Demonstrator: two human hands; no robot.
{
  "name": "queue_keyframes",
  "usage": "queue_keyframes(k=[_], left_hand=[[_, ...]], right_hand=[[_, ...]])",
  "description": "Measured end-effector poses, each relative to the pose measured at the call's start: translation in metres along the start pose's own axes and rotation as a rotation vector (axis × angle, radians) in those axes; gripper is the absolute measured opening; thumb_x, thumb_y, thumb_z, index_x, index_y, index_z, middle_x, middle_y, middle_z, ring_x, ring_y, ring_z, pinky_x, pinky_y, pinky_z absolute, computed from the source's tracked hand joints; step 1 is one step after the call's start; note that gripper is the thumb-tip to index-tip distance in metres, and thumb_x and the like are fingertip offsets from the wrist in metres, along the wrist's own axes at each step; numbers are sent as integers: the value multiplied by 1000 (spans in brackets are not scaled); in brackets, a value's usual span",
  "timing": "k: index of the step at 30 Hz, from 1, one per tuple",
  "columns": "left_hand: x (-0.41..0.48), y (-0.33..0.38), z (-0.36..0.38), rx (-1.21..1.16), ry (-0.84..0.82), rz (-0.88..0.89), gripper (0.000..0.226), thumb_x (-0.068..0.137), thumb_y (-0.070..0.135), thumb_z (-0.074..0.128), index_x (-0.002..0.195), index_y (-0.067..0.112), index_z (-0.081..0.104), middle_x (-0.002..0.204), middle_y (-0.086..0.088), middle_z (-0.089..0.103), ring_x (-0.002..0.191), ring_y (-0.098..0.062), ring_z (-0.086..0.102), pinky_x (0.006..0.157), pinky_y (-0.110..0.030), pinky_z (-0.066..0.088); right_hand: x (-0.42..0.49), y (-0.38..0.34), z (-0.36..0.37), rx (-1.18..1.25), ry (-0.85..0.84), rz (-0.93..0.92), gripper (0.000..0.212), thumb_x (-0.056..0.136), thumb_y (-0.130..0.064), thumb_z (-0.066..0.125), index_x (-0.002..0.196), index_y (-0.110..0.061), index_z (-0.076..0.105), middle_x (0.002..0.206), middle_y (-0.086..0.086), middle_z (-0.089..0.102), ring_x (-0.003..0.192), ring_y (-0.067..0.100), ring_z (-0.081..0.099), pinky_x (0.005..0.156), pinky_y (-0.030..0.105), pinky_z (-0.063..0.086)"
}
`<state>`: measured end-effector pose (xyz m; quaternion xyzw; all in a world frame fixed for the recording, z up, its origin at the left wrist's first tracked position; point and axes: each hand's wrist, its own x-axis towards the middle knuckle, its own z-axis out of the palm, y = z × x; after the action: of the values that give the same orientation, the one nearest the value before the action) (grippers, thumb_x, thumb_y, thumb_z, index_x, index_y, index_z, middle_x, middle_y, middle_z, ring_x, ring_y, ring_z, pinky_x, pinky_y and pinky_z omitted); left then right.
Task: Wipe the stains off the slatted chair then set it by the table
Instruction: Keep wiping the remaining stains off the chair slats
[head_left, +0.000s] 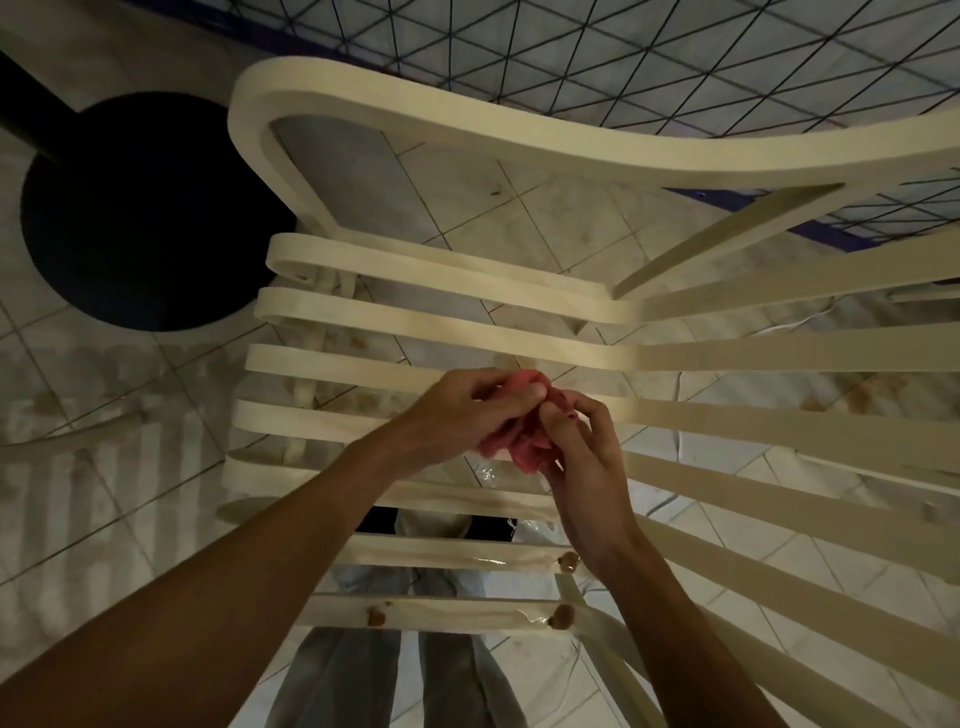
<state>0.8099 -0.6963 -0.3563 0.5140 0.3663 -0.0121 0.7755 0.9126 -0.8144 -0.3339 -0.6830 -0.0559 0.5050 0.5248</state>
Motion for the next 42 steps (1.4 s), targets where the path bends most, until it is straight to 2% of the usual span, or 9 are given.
queue_keyframes(k=[8, 11, 15, 18, 22, 28, 33, 37, 42], left_hand=[[-18, -5, -18, -71, 189, -122, 22, 97, 14, 58, 113, 25, 69, 102, 1, 70, 94, -15, 66, 83, -34, 57], [-18, -5, -27, 2, 344, -90, 20, 94, 12, 61, 100, 29, 67, 102, 2, 68, 95, -14, 65, 75, -30, 57], [-16, -6, -29, 41, 287, 27, 25, 95, 5, 62, 102, 27, 69, 99, -3, 71, 89, -13, 67, 62, -23, 53], [-16, -2, -27, -130, 162, 20, 25, 97, 4, 57, 111, 21, 68, 91, -1, 70, 77, -8, 64, 56, -21, 49], [-18, 6, -28, -329, -65, -78, 26, 100, 7, 50, 117, 20, 66, 84, 8, 67, 71, -7, 58, 56, -19, 46], [-13, 8, -24, -321, -107, -260, 23, 99, 19, 56, 119, 21, 68, 96, -2, 67, 74, -15, 58, 55, -24, 51], [-6, 6, -17, -69, -122, -239, 23, 102, 23, 50, 113, 19, 71, 100, -5, 72, 83, -12, 67, 66, -22, 50], [0, -5, -14, 122, 18, -145, 23, 100, 8, 53, 98, 22, 71, 89, 9, 70, 64, 6, 63, 60, -15, 49], [12, -26, -32, 373, 326, 39, 12, 95, 19, 63, 85, 26, 64, 100, -3, 65, 77, -4, 56, 68, -24, 41]], right_hand=[[-1, -5, -13, -52, 19, 141, 27, 93, 3, 56, 111, -16, 65, 97, 11, 73, 87, 24, 71, 72, 34, 56], [-3, -9, -20, -64, -61, 110, 34, 91, 7, 49, 96, -14, 75, 91, 9, 73, 91, 28, 69, 76, 35, 54], [-6, -13, -20, 249, -261, 263, 46, 74, -21, 61, 113, 3, 66, 117, 23, 64, 108, 37, 62, 84, 48, 55], [-9, -16, -19, 403, -329, 334, 50, 90, -45, 53, 111, -1, 63, 121, 29, 61, 106, 43, 61, 81, 49, 54], [-7, -11, -23, 245, -427, 231, 65, 76, -32, 85, 127, 0, 59, 113, 25, 62, 93, 35, 65, 70, 38, 56], [-1, -9, -25, 30, -343, 63, 47, 62, -40, 92, 100, -18, 74, 100, 6, 68, 89, 24, 67, 70, 30, 56], [-1, -17, -18, -17, -259, -28, 39, 73, -4, 72, 109, -7, 57, 123, 7, 61, 94, 19, 67, 61, 19, 55], [7, -14, -13, -98, -269, 5, 62, 74, -11, 75, 132, -15, 53, 122, 3, 65, 108, 18, 67, 79, 32, 59], [17, -12, -13, -172, -160, -1, 54, 66, -11, 83, 116, -7, 62, 108, 8, 71, 95, 17, 70, 70, 28, 59]])
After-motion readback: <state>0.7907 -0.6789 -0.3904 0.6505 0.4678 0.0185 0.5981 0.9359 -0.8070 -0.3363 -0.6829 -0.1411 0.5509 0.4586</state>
